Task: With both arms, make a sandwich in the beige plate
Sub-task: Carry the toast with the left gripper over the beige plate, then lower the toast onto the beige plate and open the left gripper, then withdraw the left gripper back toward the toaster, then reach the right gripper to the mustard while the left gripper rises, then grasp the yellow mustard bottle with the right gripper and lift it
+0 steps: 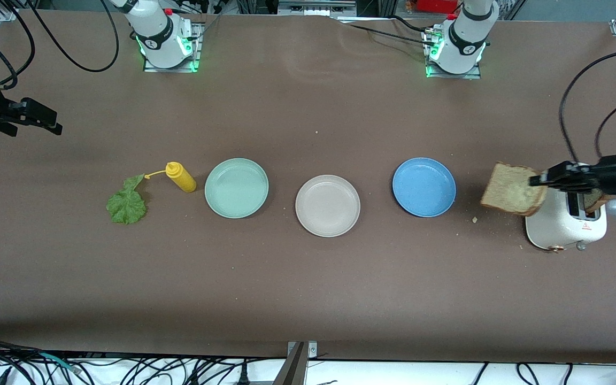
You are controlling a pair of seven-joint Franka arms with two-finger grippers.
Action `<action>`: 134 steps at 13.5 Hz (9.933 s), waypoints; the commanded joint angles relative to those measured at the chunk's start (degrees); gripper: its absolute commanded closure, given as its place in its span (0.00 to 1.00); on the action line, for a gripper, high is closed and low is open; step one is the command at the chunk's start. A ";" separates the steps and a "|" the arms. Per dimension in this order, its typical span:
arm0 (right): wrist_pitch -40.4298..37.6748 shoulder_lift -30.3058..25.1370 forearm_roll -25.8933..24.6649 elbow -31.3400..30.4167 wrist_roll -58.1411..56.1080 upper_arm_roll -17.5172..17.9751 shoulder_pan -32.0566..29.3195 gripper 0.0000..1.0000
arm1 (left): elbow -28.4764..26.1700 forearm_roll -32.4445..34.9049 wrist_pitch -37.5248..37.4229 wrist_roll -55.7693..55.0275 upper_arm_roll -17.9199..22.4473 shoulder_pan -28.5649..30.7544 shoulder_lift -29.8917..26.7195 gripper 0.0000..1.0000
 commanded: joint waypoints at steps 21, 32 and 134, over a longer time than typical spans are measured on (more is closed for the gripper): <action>-1.07 0.16 0.34 1.07 0.49 -0.46 0.42 0.00 | -2.26 -32.73 21.16 -0.31 0.19 -24.77 18.61 1.00; -1.07 0.16 0.34 1.07 0.49 -0.46 0.42 0.00 | -2.61 -34.69 25.66 0.39 0.19 -29.43 22.91 1.00; -10.04 42.88 65.64 -9.39 -135.83 -15.31 -4.94 0.01 | -3.58 34.84 2.37 -20.61 -0.25 -11.33 -18.22 0.00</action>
